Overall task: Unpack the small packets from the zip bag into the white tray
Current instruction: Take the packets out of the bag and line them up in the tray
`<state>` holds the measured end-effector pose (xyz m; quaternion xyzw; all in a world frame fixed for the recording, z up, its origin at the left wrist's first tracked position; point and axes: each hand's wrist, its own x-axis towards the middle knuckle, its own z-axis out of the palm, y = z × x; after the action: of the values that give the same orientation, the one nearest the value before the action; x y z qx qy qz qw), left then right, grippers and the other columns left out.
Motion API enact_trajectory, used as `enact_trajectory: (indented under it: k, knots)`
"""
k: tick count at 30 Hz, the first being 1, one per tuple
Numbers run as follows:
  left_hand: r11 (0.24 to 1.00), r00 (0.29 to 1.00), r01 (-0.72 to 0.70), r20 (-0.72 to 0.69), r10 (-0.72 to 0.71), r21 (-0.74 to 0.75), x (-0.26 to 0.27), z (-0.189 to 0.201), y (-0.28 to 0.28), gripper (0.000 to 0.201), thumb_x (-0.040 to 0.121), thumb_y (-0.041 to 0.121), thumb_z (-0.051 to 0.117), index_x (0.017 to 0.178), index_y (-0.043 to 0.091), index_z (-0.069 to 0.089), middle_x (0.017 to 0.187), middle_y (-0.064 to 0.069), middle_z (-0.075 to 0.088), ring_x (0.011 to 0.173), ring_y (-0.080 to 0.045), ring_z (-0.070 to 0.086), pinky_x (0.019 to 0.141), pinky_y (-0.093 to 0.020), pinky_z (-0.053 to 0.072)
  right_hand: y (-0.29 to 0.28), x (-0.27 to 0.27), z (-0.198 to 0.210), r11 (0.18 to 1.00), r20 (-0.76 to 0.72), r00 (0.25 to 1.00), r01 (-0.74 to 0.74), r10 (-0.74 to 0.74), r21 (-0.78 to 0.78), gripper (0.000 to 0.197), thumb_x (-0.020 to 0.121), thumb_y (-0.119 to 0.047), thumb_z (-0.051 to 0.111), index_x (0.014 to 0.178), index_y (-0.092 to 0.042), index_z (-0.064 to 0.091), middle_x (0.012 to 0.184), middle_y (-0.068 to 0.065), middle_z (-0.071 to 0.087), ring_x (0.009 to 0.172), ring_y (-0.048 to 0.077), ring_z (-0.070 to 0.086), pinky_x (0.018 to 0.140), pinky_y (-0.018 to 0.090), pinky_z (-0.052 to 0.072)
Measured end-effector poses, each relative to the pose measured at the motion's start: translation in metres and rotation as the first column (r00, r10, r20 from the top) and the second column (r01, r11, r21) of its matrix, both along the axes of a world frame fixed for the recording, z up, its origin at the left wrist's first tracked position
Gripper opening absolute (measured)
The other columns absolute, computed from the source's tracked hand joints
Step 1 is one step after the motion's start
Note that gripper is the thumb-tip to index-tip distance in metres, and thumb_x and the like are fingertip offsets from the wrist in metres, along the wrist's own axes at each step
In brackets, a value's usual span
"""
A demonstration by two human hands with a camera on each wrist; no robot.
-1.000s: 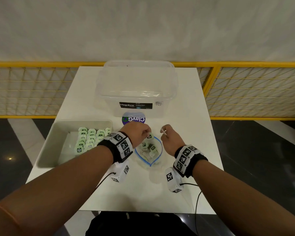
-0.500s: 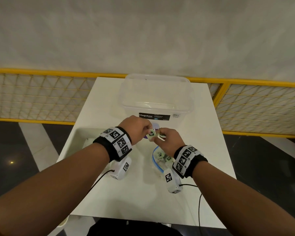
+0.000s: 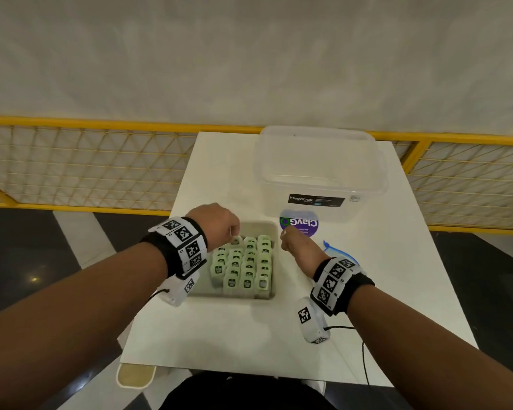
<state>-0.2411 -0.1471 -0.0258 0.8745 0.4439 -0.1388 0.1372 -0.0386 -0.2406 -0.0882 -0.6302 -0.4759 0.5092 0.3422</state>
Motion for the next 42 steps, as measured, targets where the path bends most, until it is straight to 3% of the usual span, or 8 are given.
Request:
enact_trajectory:
  k: [3, 8, 12, 21, 27, 31, 35, 42]
  knots:
    - [0.988, 0.964, 0.08, -0.243, -0.11, -0.132, -0.015, -0.027, 0.0, 0.016, 0.086, 0.018, 0.063, 0.098, 0.026, 0.071, 0.104, 0.005, 0.069, 0.095, -0.017, 0.062, 0.081, -0.027, 0.047, 0.002, -0.01, -0.013, 1.0, -0.038, 0.999, 0.005, -0.005, -0.018, 0.025, 0.08, -0.043, 0.035, 0.065, -0.024, 0.026, 0.067, -0.003, 0.025, 0.069, 0.024, 0.02, 0.071, 0.043, 0.024]
    - [0.944, 0.9, 0.1, -0.375, -0.22, -0.314, -0.022, -0.08, 0.004, 0.021, 0.079, 0.016, 0.074, 0.1, 0.019, 0.075, 0.109, 0.005, 0.07, 0.099, -0.016, 0.064, 0.078, -0.022, 0.045, -0.006, -0.021, -0.014, 0.999, 0.202, 0.979, -0.032, 0.036, -0.022, 0.025, 0.084, -0.042, 0.026, 0.068, -0.025, 0.034, 0.069, -0.008, 0.036, 0.064, 0.007, 0.034, 0.065, 0.025, 0.029]
    - [0.942, 0.85, 0.131, -0.454, -0.268, -0.31, -0.023, -0.12, 0.017, 0.016, 0.074, 0.028, 0.076, 0.09, 0.025, 0.076, 0.089, 0.009, 0.07, 0.081, -0.013, 0.065, 0.078, -0.026, 0.054, -0.013, -0.022, -0.018, 0.998, 0.278, 0.959, -0.051, 0.059, -0.035, 0.019, 0.096, -0.021, 0.045, 0.088, -0.006, 0.054, 0.083, 0.01, 0.057, 0.076, 0.019, 0.049, 0.072, 0.032, 0.04]
    - [0.957, 0.838, 0.141, -0.485, -0.251, -0.252, -0.032, -0.256, 0.086, 0.025, 0.051, 0.044, 0.076, 0.063, 0.024, 0.068, 0.055, 0.013, 0.063, 0.048, -0.008, 0.062, 0.053, -0.032, 0.059, -0.026, -0.022, -0.032, 0.998, 0.345, 0.937, 0.048, -0.061, 0.045, 0.014, 0.09, -0.024, 0.064, 0.087, -0.012, 0.06, 0.073, 0.004, 0.06, 0.066, 0.013, 0.05, 0.067, 0.025, 0.045]
    - [0.969, 0.901, 0.148, -0.378, -0.214, -0.197, -0.018, -0.149, 0.041, 0.023, 0.075, 0.04, 0.072, 0.073, 0.017, 0.069, 0.065, 0.008, 0.059, 0.064, -0.014, 0.063, 0.065, -0.028, 0.056, -0.023, -0.032, -0.029, 0.998, 0.212, 0.975, 0.066, -0.061, -0.02, 0.021, 0.094, -0.026, 0.061, 0.077, -0.015, 0.054, 0.062, -0.002, 0.059, 0.054, 0.011, 0.062, 0.052, 0.017, 0.043]
    - [0.978, 0.999, 0.046, 0.007, -0.045, -0.205, -0.01, -0.081, 0.02, 0.035, 0.089, 0.051, 0.057, 0.09, 0.018, 0.069, 0.08, 0.003, 0.064, 0.077, -0.017, 0.061, 0.074, -0.029, 0.049, -0.016, -0.038, -0.029, 0.997, 0.17, 0.983, 0.075, -0.072, -0.009, 0.018, 0.094, -0.023, 0.06, 0.082, -0.011, 0.054, 0.067, 0.004, 0.061, 0.056, 0.018, 0.067, 0.053, 0.028, 0.049]
    - [0.954, 0.912, 0.051, 0.402, 0.076, -0.297, -0.01, -0.046, 0.011, 0.031, 0.083, 0.058, 0.061, 0.093, 0.03, 0.07, 0.086, 0.01, 0.068, 0.078, -0.002, 0.059, 0.074, -0.021, 0.047, -0.008, -0.045, -0.026, 0.994, 0.103, 0.989, 0.111, -0.11, -0.001, 0.015, 0.093, -0.018, 0.061, 0.083, -0.009, 0.054, 0.072, 0.011, 0.063, 0.063, 0.027, 0.07, 0.06, 0.037, 0.056]
    - [0.983, 0.886, 0.114, 0.462, -0.033, -0.148, 0.002, -0.033, 0.008, 0.009, 0.085, 0.026, 0.07, 0.093, 0.023, 0.073, 0.076, 0.013, 0.067, 0.069, 0.001, 0.057, 0.075, -0.023, 0.049, 0.001, -0.05, -0.028, 0.998, 0.185, 0.98, 0.065, -0.067, 0.015, 0.015, 0.087, -0.014, 0.067, 0.08, -0.006, 0.057, 0.07, 0.01, 0.071, 0.066, 0.021, 0.072, 0.075, 0.041, 0.06]
